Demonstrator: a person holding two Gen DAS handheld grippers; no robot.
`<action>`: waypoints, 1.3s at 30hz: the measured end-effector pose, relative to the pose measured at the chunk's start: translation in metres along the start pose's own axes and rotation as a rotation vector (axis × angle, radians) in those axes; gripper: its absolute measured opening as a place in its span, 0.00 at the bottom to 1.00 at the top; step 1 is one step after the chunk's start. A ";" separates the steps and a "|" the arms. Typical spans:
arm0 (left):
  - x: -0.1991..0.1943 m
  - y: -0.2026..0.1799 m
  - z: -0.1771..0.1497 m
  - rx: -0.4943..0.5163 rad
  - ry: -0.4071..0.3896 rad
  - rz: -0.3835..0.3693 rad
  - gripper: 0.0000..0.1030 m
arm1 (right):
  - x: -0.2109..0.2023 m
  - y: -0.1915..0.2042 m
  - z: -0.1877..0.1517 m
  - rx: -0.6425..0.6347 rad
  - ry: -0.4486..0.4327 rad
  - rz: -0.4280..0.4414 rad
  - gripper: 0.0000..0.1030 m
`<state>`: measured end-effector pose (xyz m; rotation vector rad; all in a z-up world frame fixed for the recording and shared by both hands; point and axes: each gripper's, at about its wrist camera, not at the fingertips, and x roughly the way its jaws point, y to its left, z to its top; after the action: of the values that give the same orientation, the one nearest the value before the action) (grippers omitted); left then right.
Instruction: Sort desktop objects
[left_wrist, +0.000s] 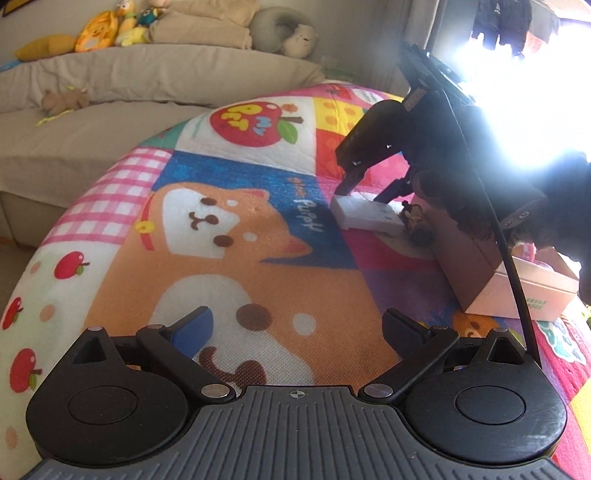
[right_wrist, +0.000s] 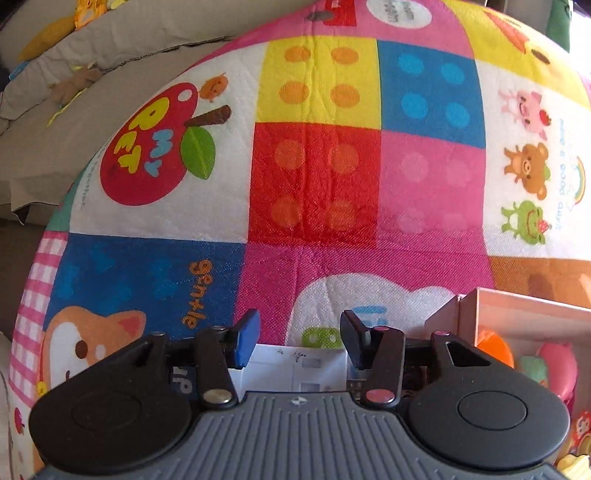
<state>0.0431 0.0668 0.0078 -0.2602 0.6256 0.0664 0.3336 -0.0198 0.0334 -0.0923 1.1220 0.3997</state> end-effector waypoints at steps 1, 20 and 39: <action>0.000 0.001 0.000 -0.002 -0.002 -0.003 0.98 | -0.001 0.000 -0.003 0.008 0.005 0.010 0.49; 0.001 0.004 0.001 -0.021 -0.003 -0.025 0.99 | -0.027 -0.003 -0.023 -0.257 -0.022 -0.260 0.46; -0.028 -0.018 -0.025 0.174 0.075 -0.091 1.00 | -0.086 0.015 -0.157 -0.308 0.155 0.213 0.09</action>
<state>0.0083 0.0436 0.0087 -0.1226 0.6888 -0.0853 0.1620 -0.0709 0.0433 -0.2799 1.2201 0.7653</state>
